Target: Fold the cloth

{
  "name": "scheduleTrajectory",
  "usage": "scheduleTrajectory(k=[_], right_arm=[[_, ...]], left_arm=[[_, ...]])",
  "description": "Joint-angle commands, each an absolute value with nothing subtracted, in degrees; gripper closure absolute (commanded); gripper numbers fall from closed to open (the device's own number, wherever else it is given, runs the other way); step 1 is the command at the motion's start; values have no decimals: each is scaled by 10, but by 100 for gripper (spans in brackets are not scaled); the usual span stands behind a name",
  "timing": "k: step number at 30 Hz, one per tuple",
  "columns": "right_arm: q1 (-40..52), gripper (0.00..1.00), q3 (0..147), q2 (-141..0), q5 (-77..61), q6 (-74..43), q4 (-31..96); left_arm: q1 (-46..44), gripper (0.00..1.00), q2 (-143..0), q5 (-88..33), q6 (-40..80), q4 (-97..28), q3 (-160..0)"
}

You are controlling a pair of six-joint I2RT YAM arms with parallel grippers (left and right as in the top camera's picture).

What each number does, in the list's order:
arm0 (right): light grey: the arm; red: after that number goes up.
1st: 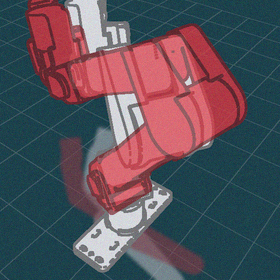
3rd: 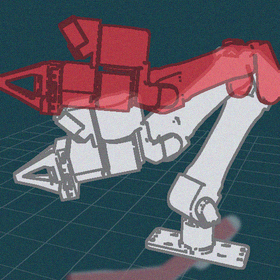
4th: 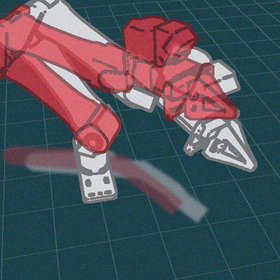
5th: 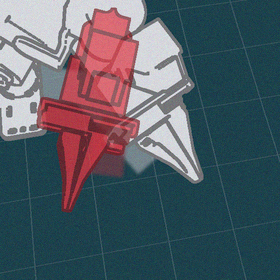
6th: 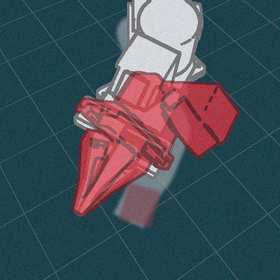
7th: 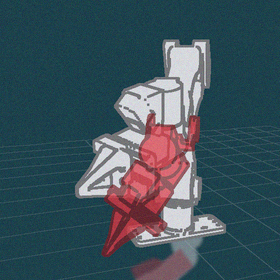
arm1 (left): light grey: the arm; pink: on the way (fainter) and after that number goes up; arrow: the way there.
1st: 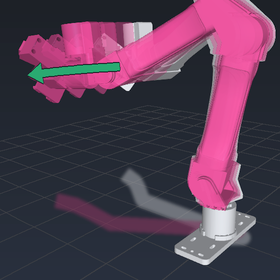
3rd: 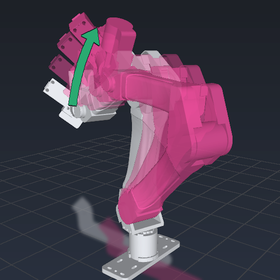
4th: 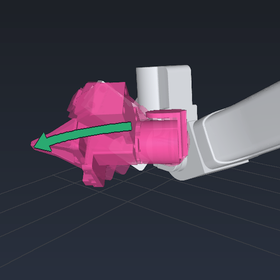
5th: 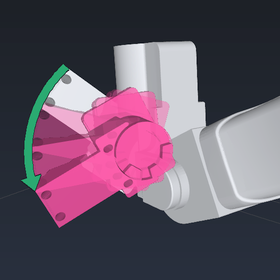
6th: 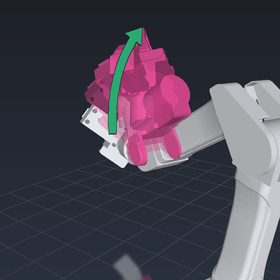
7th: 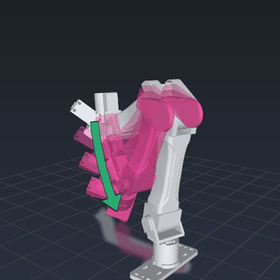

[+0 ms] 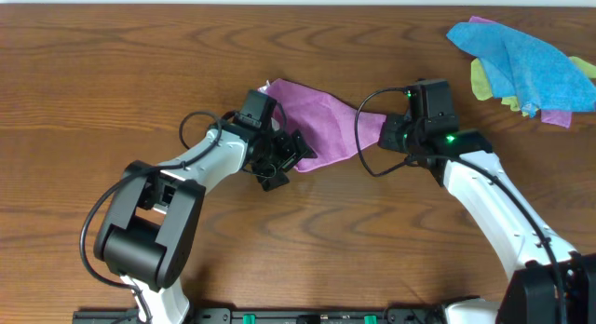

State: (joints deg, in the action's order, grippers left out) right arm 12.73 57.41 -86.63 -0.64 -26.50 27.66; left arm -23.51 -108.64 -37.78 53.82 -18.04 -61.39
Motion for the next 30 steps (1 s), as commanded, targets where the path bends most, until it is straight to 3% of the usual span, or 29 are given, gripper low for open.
scheduleTrajectory(k=[1, 8, 14, 21, 28, 30], right_arm=[[133, 99, 574, -869, -9, -267, 278], [133, 99, 574, -869, -10, -272, 279], [133, 99, 574, -869, -11, -272, 279], [133, 99, 574, -869, -18, -274, 279], [133, 99, 574, -869, -18, -274, 281], [133, 99, 574, -869, -20, -274, 281]], left_arm=[[-245, 9, -1086, -370, 580, -176, -602], [-265, 18, -1086, -324, 612, -181, -601], [-266, 33, -1086, -290, 613, -195, -601], [-266, 40, -1086, -255, 593, -194, -601], [-266, 59, -1086, -239, 587, -194, -601], [-266, 69, -1086, -238, 587, -194, -601]])
